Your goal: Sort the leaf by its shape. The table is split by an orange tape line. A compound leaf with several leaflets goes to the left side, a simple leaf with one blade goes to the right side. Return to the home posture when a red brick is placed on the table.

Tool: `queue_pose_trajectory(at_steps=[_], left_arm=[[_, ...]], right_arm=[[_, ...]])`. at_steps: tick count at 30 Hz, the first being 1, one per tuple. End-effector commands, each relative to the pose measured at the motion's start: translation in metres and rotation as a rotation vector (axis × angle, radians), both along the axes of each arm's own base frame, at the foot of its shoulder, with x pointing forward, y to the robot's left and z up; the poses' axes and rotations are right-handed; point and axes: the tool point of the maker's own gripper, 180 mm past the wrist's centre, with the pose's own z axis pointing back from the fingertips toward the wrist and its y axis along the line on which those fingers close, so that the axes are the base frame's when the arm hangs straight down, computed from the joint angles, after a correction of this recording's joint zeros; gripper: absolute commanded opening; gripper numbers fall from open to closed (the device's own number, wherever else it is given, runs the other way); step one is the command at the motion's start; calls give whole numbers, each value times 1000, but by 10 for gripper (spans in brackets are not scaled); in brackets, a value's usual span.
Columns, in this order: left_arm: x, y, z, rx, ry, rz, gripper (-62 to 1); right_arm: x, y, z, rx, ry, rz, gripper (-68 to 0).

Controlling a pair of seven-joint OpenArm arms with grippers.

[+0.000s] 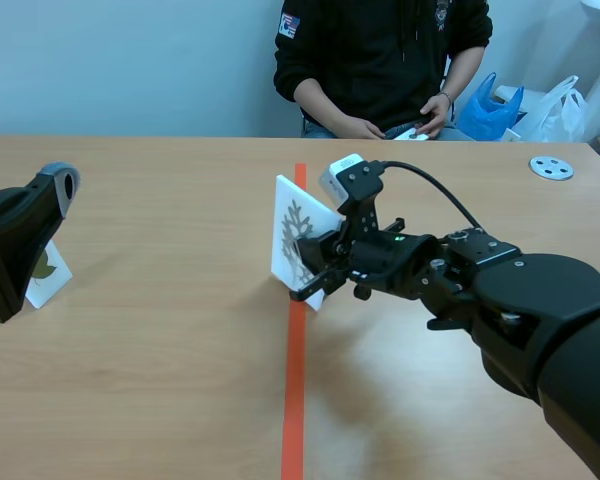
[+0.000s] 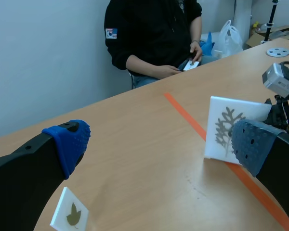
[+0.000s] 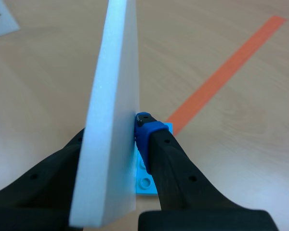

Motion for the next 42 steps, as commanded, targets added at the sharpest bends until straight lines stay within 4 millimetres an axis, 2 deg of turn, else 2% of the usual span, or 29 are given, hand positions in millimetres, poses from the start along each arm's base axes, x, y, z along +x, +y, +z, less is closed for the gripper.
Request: queue_pose_trajectory(at_steps=[1,5,9,15,20,27,32,35,42], left_arm=[[1,-1,12,-8,-41,-2,14],[1,-1,12,-8,-41,-2,14],[0,-1,11,-7,-39,-4,14],[0,-1,11,-7,-38,-4,14],[0,-1,11,-7,-38,-4,14],[0,-1,11,-5,-38,-6,14],[0,-1,11,-5,-38,-6,14],[0,-1,11,-5,-38,-6,14],[0,-1,11,-5,-38,-6,14]], right_arm=[[14,-5,19,25,-51,-26,-614],[23,-18,28,24,-62,-66,-613],[28,-47,31,-2,-63,-128,-613],[29,-121,27,-41,-61,-285,-613],[16,-181,17,-62,-34,-413,-613],[-6,-246,11,-60,-14,-569,-613],[-20,-281,9,-74,-7,-658,-613],[-25,-296,10,-82,-11,-692,-613],[-29,-311,14,-81,-14,-731,-609]])
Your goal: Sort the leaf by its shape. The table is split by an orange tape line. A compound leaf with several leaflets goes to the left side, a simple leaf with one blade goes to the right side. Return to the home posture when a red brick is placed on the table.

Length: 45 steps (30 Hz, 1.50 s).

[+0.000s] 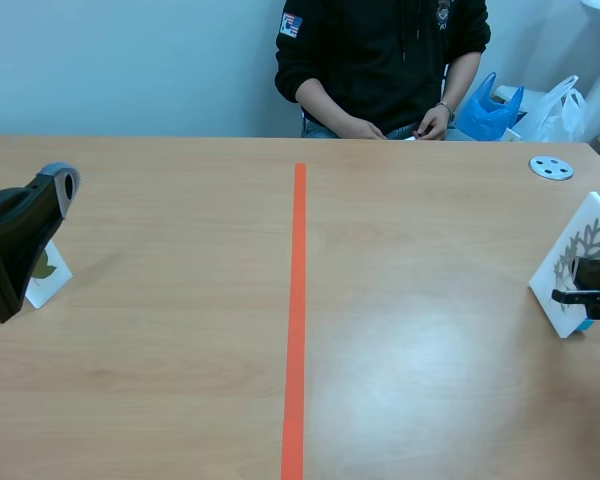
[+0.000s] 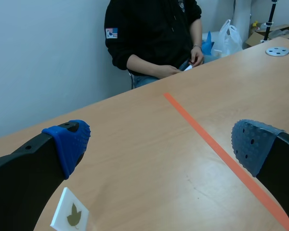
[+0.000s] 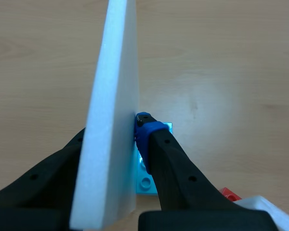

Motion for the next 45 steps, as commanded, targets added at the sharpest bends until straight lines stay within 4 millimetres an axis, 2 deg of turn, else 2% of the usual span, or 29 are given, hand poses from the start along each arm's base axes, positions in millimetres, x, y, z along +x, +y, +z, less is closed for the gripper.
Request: queue_pose_trajectory(at_steps=[1,3,7,13,17,20,30,33,38,42,45], left_arm=[[0,-1,11,-9,-38,-2,14],[0,-1,11,-9,-38,-2,14],[0,-1,11,-9,-38,-2,14],[0,-1,11,-9,-38,-2,14],[0,-1,11,-9,-38,-2,14],[0,-1,11,-9,-38,-2,14],[0,-1,11,-9,-38,-2,14],[0,-1,11,-9,-38,-2,14],[0,-1,11,-9,-38,-2,14],[0,-1,11,-9,-38,-2,14],[0,-1,11,-9,-38,-2,14]], right_arm=[[10,-7,20,-15,-58,-5,-605],[10,-10,20,-18,-59,-18,-566],[10,-10,21,-16,-60,-19,-430],[10,-10,21,-15,-61,-20,-361],[11,-11,23,16,-70,-35,-232],[10,-11,30,0,-82,-23,-198],[2,-25,97,-138,-166,-7,-199],[-9,-36,126,-178,-216,-28,-203],[-35,-58,186,-243,-329,-64,-203],[-54,-48,228,-264,-405,24,-200],[-64,-38,249,-274,-440,66,-144]])
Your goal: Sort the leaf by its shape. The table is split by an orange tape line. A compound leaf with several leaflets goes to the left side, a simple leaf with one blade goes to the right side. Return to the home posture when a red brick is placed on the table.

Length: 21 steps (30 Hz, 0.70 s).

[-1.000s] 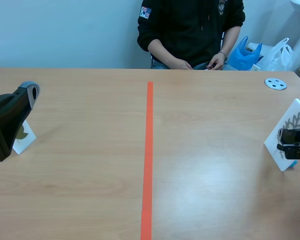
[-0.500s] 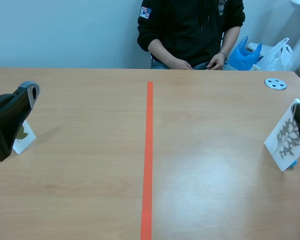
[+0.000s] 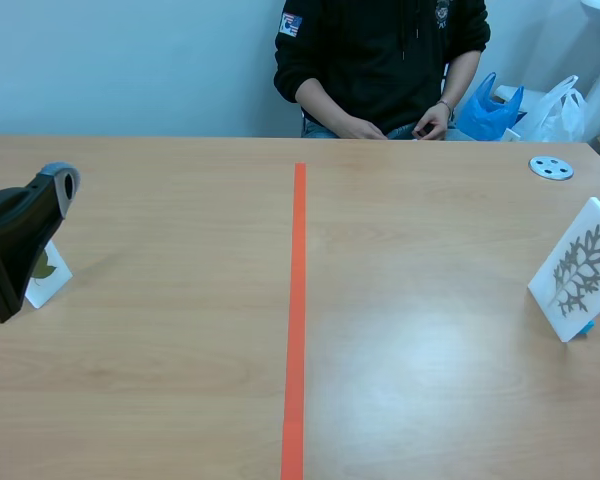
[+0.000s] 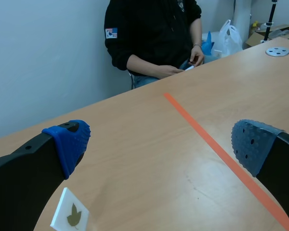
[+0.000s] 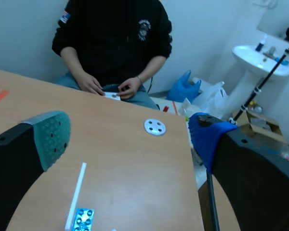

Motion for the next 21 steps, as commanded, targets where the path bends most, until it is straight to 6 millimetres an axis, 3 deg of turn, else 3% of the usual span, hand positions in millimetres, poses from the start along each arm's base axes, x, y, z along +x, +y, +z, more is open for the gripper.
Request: queue_pose_trajectory(at_steps=[1,12,21], left_arm=[[0,-1,11,-9,-38,-2,14],[0,-1,11,-9,-39,-2,14],[1,-1,12,-9,-43,-2,14]], right_arm=[[-1,5,11,-5,-24,26,-124],[-14,67,41,-36,-50,192,-111],[-15,69,40,-37,-39,183,-110]])
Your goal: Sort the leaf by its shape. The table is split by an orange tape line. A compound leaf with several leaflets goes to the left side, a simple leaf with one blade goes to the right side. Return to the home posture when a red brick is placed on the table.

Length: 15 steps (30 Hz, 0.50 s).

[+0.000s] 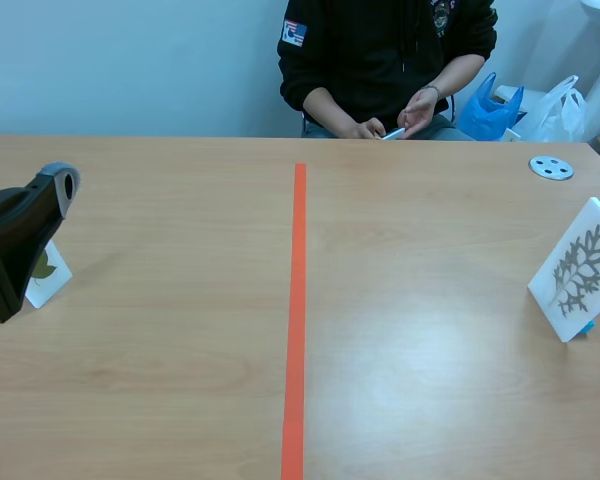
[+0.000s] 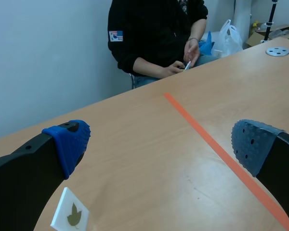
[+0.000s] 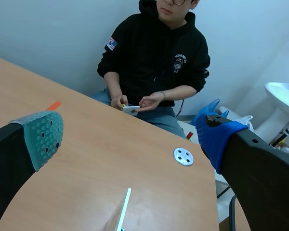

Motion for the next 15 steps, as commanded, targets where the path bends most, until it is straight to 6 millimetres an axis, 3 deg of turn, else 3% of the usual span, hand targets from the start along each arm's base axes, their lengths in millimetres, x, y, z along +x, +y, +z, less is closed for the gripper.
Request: queue_pose_trajectory(at_steps=[1,15], left_arm=[[1,-1,12,-10,-45,-2,14],[0,-2,19,-23,-81,-9,14]], right_arm=[[0,-2,2,18,-11,-4,-110],[3,11,-10,42,21,39,-111]])
